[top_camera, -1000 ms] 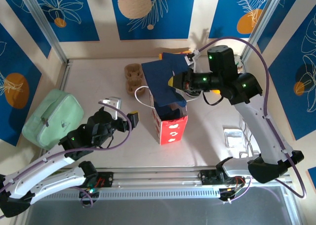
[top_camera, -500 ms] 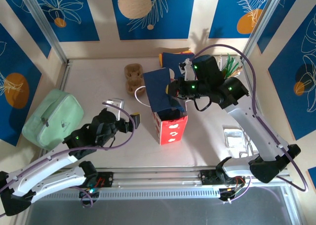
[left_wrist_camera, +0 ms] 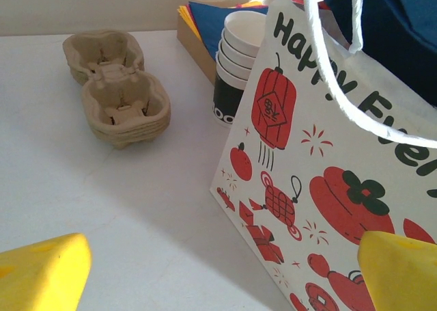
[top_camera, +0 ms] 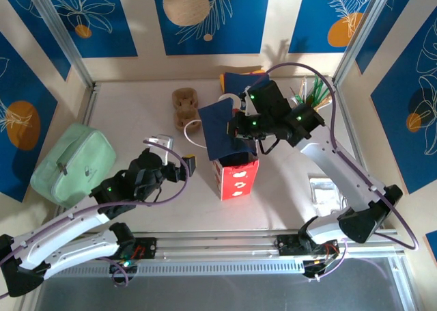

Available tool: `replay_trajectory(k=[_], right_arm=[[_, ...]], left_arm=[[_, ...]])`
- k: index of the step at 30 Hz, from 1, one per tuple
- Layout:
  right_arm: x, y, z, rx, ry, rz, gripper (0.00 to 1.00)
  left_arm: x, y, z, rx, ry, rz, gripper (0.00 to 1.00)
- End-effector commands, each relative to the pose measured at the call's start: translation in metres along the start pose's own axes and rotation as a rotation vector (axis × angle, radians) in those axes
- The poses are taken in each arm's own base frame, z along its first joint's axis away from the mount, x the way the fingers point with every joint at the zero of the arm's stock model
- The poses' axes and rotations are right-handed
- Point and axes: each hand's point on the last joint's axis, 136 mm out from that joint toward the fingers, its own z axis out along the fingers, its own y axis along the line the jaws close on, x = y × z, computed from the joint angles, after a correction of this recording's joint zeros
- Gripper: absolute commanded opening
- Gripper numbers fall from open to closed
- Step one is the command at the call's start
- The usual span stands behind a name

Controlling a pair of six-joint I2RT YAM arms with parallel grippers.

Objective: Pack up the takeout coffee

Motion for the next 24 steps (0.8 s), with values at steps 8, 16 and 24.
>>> replay_trajectory(k=[8, 16, 24], right_arm=[[0.016, -0.024, 0.018, 0.178, 0.073, -0.036, 0.01], [0.031, -0.036, 0.033, 0.248, 0.156, -0.04, 0.01], [0.042, -0.044, 0.046, 0.297, 0.224, -0.041, 0.01]], left_arm=[[0.0, 0.002, 0.001, -0.003, -0.011, -0.015, 1.0], [0.003, 0.003, 0.003, -0.003, -0.003, -0.018, 1.0], [0.003, 0.002, 0.002, 0.001, -0.001, -0.02, 1.0]])
